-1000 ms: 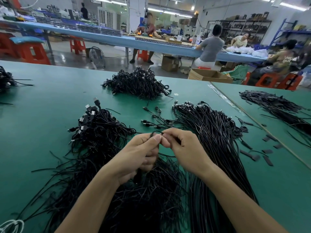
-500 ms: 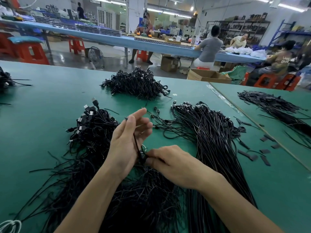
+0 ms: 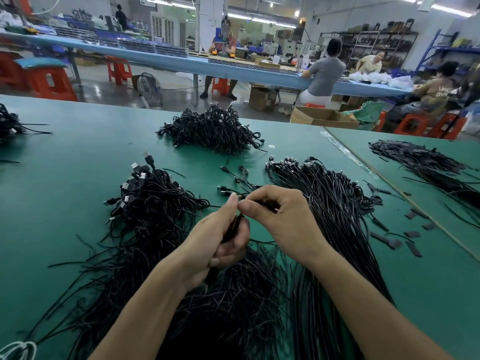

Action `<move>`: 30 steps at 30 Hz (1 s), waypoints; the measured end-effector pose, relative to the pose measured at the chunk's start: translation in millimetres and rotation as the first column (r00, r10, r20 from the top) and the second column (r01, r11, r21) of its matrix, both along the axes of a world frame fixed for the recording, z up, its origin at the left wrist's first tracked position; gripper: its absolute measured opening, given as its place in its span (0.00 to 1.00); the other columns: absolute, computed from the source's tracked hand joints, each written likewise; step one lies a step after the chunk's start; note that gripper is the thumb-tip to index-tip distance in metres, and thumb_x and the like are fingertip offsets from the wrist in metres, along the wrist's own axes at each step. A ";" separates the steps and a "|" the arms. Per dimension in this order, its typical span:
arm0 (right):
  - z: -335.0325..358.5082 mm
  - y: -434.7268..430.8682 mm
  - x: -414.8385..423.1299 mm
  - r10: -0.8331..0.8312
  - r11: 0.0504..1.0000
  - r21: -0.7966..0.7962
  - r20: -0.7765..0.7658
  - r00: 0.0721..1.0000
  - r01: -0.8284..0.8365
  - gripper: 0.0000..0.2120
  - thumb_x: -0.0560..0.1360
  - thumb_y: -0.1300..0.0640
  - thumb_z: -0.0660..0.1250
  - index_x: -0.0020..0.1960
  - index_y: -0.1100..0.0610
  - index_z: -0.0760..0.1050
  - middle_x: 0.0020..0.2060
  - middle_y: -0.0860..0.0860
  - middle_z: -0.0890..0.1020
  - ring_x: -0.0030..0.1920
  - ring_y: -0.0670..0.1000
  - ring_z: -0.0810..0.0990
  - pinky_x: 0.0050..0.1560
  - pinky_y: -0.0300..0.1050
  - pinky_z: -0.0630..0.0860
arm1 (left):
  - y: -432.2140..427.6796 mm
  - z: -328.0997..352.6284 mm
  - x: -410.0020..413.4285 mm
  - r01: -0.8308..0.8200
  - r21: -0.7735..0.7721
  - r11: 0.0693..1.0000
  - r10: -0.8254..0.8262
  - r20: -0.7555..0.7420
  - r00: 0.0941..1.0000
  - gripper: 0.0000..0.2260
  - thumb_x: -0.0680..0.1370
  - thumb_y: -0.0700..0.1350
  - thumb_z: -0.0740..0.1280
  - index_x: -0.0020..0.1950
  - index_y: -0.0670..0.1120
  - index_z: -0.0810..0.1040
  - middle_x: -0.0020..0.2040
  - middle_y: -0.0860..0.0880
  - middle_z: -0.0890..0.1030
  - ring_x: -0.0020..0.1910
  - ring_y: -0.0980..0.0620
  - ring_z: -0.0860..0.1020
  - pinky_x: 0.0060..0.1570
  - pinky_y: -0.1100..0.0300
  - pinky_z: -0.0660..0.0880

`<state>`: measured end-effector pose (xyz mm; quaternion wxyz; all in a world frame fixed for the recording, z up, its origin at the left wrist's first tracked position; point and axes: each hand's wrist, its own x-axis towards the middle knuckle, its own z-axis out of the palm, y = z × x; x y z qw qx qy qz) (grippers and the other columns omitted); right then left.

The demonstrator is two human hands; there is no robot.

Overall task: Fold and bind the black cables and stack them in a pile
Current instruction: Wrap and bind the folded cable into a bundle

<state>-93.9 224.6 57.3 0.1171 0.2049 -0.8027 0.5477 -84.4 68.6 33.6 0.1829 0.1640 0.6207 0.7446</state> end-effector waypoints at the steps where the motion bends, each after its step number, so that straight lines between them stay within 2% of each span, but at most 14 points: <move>1: -1.6 -2.5 0.3 0.015 0.999 -0.032 0.017 1.000 -0.014 0.06 0.73 0.47 0.71 0.40 0.48 0.82 0.29 0.42 0.79 0.31 0.40 0.73 0.35 0.34 0.70 | -3.4 1.3 -0.3 0.038 0.073 0.997 -0.040 0.026 0.999 0.29 0.82 0.62 0.53 0.28 0.47 0.70 0.20 0.53 0.59 0.17 0.57 0.56 0.20 0.66 0.56; 3: -4.8 -6.1 1.1 0.024 0.999 -0.040 0.079 0.997 -0.021 0.09 0.75 0.45 0.67 0.39 0.47 0.81 0.27 0.41 0.75 0.28 0.39 0.70 0.31 0.31 0.66 | -10.0 3.2 -3.2 0.075 0.292 0.953 -0.091 0.042 0.995 0.26 0.83 0.59 0.55 0.29 0.48 0.71 0.20 0.55 0.62 0.17 0.59 0.59 0.19 0.67 0.59; 6: -12.6 -8.6 2.9 -0.001 0.987 0.160 0.124 0.992 -0.019 0.14 0.81 0.50 0.64 0.37 0.43 0.77 0.26 0.42 0.74 0.27 0.40 0.68 0.30 0.33 0.64 | -10.1 6.4 -7.0 -0.028 0.568 0.823 -0.048 0.118 0.992 0.22 0.83 0.56 0.57 0.35 0.47 0.79 0.24 0.55 0.69 0.20 0.60 0.67 0.21 0.68 0.67; 9: -14.3 -13.3 7.1 0.020 0.924 0.375 0.138 0.990 -0.071 0.19 0.82 0.54 0.62 0.36 0.36 0.73 0.26 0.42 0.74 0.27 0.43 0.67 0.30 0.35 0.63 | -2.9 4.2 -10.1 -0.236 0.609 0.758 0.146 0.194 0.970 0.20 0.78 0.54 0.60 0.43 0.45 0.87 0.36 0.49 0.82 0.32 0.56 0.81 0.31 0.66 0.78; 12: -10.5 -14.1 8.1 0.008 0.831 0.548 0.170 0.985 -0.101 0.19 0.82 0.51 0.60 0.33 0.40 0.70 0.29 0.47 0.75 0.31 0.52 0.73 0.32 0.44 0.69 | 0.9 -2.5 -15.2 -0.245 0.661 0.709 0.211 0.133 0.968 0.18 0.79 0.49 0.60 0.58 0.41 0.83 0.54 0.43 0.85 0.52 0.49 0.85 0.47 0.61 0.81; 14: -7.3 -9.7 8.8 -0.015 0.779 0.620 0.166 0.986 -0.093 0.16 0.81 0.47 0.59 0.35 0.40 0.72 0.31 0.48 0.75 0.35 0.55 0.74 0.36 0.48 0.71 | 1.6 -8.9 -17.8 -0.313 0.584 0.749 0.353 0.048 0.934 0.16 0.80 0.47 0.60 0.62 0.41 0.79 0.57 0.44 0.85 0.57 0.48 0.83 0.53 0.60 0.80; 16: -1.6 -4.5 9.5 -0.040 0.783 0.620 0.129 0.991 -0.049 0.08 0.79 0.45 0.60 0.44 0.40 0.76 0.33 0.46 0.76 0.36 0.51 0.74 0.40 0.49 0.73 | 2.0 -17.8 -19.9 -0.482 0.351 0.803 0.567 -0.200 0.799 0.12 0.82 0.44 0.59 0.61 0.44 0.79 0.54 0.47 0.85 0.57 0.51 0.83 0.55 0.60 0.79; 17: 2.0 -2.6 9.8 -0.054 0.804 0.595 0.098 0.994 -0.015 0.08 0.78 0.44 0.61 0.47 0.43 0.78 0.33 0.45 0.77 0.35 0.48 0.75 0.40 0.48 0.73 | 2.0 -22.2 -20.7 -0.562 0.213 0.799 0.599 -0.370 0.711 0.11 0.83 0.42 0.59 0.61 0.45 0.79 0.53 0.49 0.85 0.56 0.53 0.83 0.56 0.61 0.79; 18: 6.1 -1.3 10.1 -0.075 0.822 0.568 0.060 0.995 0.028 0.09 0.78 0.44 0.63 0.48 0.45 0.79 0.32 0.43 0.78 0.34 0.44 0.74 0.39 0.47 0.73 | 2.3 -25.3 -20.2 -0.595 0.095 0.798 0.555 -0.503 0.663 0.11 0.83 0.43 0.59 0.60 0.45 0.79 0.52 0.52 0.85 0.54 0.57 0.83 0.55 0.63 0.79; 19: 9.7 -0.2 9.7 -0.097 0.832 0.549 0.010 0.995 0.076 0.09 0.78 0.43 0.64 0.47 0.46 0.80 0.32 0.42 0.79 0.33 0.41 0.74 0.38 0.46 0.72 | 2.3 -27.2 -19.8 -0.580 0.008 0.815 0.482 -0.566 0.669 0.11 0.83 0.44 0.59 0.57 0.45 0.81 0.49 0.54 0.85 0.50 0.59 0.83 0.52 0.64 0.79; 21: 15.1 2.0 7.7 -0.142 0.826 0.538 -0.093 0.986 0.170 0.09 0.76 0.42 0.68 0.44 0.46 0.80 0.35 0.40 0.80 0.36 0.40 0.77 0.40 0.46 0.75 | 3.4 -25.3 -17.3 -0.443 -0.075 0.893 0.349 -0.504 0.790 0.13 0.83 0.47 0.59 0.47 0.44 0.81 0.39 0.54 0.84 0.39 0.60 0.82 0.40 0.67 0.78; 24: 16.4 6.0 4.5 -0.117 0.881 0.444 -0.135 0.984 0.165 0.08 0.74 0.44 0.73 0.39 0.47 0.81 0.33 0.40 0.80 0.37 0.41 0.78 0.40 0.42 0.75 | 5.2 -18.4 -13.7 -0.252 -0.104 0.962 0.222 -0.241 0.945 0.20 0.81 0.54 0.57 0.37 0.46 0.80 0.25 0.49 0.77 0.23 0.54 0.73 0.26 0.64 0.69; 27: 12.4 6.8 1.3 -0.041 0.958 0.276 -0.120 0.992 0.073 0.05 0.73 0.51 0.76 0.39 0.49 0.82 0.32 0.41 0.81 0.34 0.41 0.77 0.37 0.32 0.70 | -1.4 -13.5 -12.0 -0.060 -0.080 0.995 0.055 -0.063 0.996 0.23 0.81 0.58 0.57 0.32 0.48 0.78 0.21 0.53 0.63 0.20 0.55 0.59 0.21 0.64 0.59; 30: 6.5 3.1 -0.6 0.018 0.992 0.125 -0.094 0.995 -0.006 0.06 0.73 0.50 0.75 0.41 0.52 0.83 0.31 0.45 0.81 0.31 0.41 0.74 0.33 0.36 0.69 | -11.6 -6.5 -9.3 0.154 0.151 0.977 -0.171 0.112 0.979 0.24 0.81 0.59 0.59 0.29 0.48 0.71 0.20 0.55 0.61 0.18 0.58 0.57 0.19 0.66 0.56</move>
